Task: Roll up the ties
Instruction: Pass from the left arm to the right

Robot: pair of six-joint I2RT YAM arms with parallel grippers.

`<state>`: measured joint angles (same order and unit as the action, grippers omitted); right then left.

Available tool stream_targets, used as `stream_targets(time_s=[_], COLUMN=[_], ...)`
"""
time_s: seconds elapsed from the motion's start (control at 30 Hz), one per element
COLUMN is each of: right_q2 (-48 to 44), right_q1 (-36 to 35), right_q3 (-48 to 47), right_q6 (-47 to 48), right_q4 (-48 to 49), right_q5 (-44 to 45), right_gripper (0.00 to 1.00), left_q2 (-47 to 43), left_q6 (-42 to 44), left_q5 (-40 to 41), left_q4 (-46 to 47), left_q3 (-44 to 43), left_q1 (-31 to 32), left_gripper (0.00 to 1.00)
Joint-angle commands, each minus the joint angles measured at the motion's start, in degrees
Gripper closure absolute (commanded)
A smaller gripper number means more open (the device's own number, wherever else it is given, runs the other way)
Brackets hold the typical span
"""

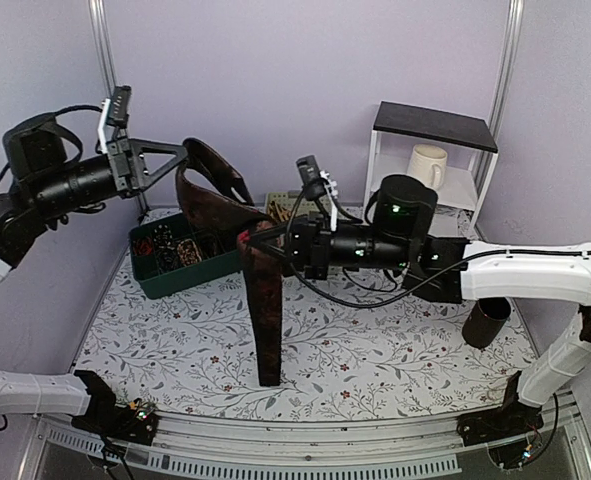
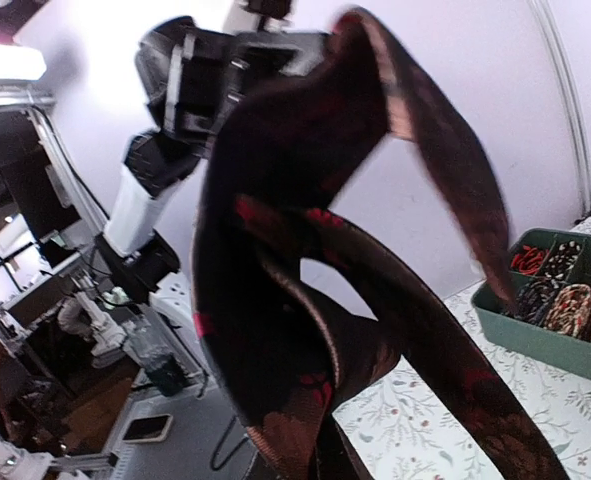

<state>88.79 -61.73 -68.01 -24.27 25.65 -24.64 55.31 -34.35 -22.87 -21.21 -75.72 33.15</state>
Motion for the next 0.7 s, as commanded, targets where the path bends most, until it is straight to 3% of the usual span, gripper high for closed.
stream_targets(time_s=[0.0, 0.13, 0.23, 0.37, 0.43, 0.53, 0.67], right_q2=[-4.19, -4.36, -5.67, -9.54, -12.11, -14.43, -18.18], right_q1=[0.04, -0.04, -0.03, 0.05, 0.3, 0.91, 0.92], right_q3=[3.98, 6.77, 10.13, 16.67, 17.95, 18.79, 21.26], right_q6=[-12.12, -19.35, -22.46, -26.99, -32.94, -41.71, -52.94], right_q4=[0.97, -0.76, -5.12, -7.9, -14.61, -25.34, -31.71], right_q5=[-3.42, -3.8, 2.12, 12.0, 18.53, 26.79, 35.87], right_gripper=[1.0, 1.0, 1.0, 1.0, 1.0, 1.0, 1.0], left_q2=[6.0, 11.81, 16.42, 23.96, 26.46, 25.91, 20.85], left_q6=[-2.82, -5.06, -4.9, 0.8, 4.09, 6.86, 10.41], left_q5=[-5.71, -7.84, -7.06, -5.33, -2.58, 1.31, 4.43], left_q4=[8.3, 14.62, 19.97, 17.82, 13.62, 11.86, 16.02], left_q3=[4.52, 9.09, 12.19, 10.69, 8.47, 9.93, 18.62], left_q1=[-0.01, 0.07, 0.15, 0.13, 0.16, 0.52, 3.45], left_gripper=[1.0, 1.0, 0.99, 0.69, 0.58, 0.5, 0.49])
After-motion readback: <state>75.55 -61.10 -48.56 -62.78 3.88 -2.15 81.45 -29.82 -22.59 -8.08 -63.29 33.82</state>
